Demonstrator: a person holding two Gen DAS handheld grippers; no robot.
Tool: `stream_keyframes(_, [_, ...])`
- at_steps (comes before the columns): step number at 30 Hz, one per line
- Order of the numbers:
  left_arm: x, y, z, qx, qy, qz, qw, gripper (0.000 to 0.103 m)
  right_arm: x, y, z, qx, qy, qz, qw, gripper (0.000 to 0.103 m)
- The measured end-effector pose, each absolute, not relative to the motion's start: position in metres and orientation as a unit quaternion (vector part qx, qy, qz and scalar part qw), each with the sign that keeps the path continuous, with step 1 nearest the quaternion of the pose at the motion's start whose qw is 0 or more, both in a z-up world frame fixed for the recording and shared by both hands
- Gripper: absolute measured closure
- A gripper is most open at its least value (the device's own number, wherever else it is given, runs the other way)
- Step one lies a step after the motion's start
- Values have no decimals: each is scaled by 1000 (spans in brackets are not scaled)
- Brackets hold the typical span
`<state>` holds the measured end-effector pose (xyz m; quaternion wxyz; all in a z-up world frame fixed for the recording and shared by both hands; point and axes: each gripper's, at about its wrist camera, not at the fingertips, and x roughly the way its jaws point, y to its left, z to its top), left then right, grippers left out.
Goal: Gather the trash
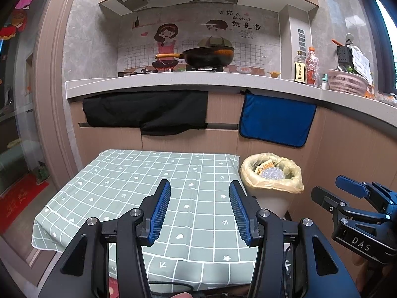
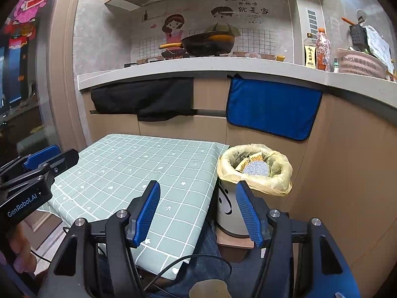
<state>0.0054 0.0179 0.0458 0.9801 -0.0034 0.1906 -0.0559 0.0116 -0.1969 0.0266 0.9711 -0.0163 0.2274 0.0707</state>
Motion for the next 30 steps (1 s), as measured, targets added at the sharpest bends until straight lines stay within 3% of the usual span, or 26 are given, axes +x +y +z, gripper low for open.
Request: stream_keyframes(30, [6, 4, 44, 6, 189, -75, 979, 53, 5, -203, 30, -7, 216, 57, 975, 43])
